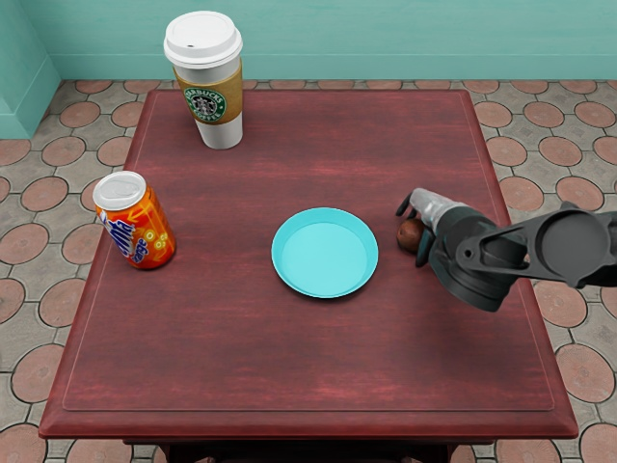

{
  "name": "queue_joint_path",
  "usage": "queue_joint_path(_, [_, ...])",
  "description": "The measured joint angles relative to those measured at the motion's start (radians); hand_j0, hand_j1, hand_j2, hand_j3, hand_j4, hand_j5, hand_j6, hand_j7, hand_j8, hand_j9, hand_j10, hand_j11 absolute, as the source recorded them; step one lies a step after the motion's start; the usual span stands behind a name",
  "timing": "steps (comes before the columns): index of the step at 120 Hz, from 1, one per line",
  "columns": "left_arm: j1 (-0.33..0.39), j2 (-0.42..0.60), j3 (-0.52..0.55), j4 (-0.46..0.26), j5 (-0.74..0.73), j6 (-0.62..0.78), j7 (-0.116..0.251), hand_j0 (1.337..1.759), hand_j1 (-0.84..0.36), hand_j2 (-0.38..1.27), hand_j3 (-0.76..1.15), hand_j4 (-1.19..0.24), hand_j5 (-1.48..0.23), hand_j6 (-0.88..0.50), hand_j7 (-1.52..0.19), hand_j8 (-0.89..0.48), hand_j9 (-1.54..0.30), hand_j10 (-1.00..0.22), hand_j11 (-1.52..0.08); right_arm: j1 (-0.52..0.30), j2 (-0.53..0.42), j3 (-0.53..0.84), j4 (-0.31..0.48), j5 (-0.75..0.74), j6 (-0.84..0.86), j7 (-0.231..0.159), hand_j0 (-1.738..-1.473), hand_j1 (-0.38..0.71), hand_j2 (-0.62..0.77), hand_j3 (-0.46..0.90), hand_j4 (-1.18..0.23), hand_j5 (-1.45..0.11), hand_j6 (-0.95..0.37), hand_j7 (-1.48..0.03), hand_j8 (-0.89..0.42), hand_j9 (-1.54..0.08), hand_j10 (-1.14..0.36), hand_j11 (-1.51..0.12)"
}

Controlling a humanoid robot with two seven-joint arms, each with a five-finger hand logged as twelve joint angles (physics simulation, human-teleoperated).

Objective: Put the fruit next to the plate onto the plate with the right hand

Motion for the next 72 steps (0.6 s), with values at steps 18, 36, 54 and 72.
queue_joint_path(18, [0.0,0.0,0.0,0.0,0.0,0.0,0.0,1.658,0.35,0.0,0.0,0.0,0.0,0.0,0.0,0.0,0.0,0.0,0.0,0.0,0.004,-0.002,0.0,0.003,0.0,0.0,-1.658,0.17,-0.08,0.0,-0.43,-0.56,-0.43,-0.56,-0.43,-0.56,-0.41,-0.56])
queue_joint_path(36, [0.0,0.0,0.0,0.0,0.0,0.0,0.0,1.658,0.35,0.0,0.0,0.0,0.0,0.0,0.0,0.0,0.0,0.0,0.0,-0.005,0.004,0.012,0.0,0.007,0.0,0.001,-1.654,0.26,0.14,0.0,-0.62,-0.81,-0.48,-0.81,-0.44,-0.82,-0.41,-0.82])
queue_joint_path(54, [0.0,0.0,0.0,0.0,0.0,0.0,0.0,1.658,0.35,0.0,0.0,0.0,0.0,0.0,0.0,0.0,0.0,0.0,0.0,-0.007,0.0,0.024,-0.001,0.012,0.002,0.001,-1.649,0.26,0.18,0.0,-0.59,-1.0,-0.39,-0.98,-0.36,-1.0,-0.38,-1.02])
queue_joint_path(72, [0.0,0.0,0.0,0.0,0.0,0.0,0.0,1.658,0.35,0.0,0.0,0.0,0.0,0.0,0.0,0.0,0.0,0.0,0.0,-0.009,-0.002,0.027,-0.018,0.015,0.006,0.001,-1.647,0.22,0.14,0.0,-0.59,-1.11,-0.38,-1.06,-0.34,-1.11,-0.38,-1.12])
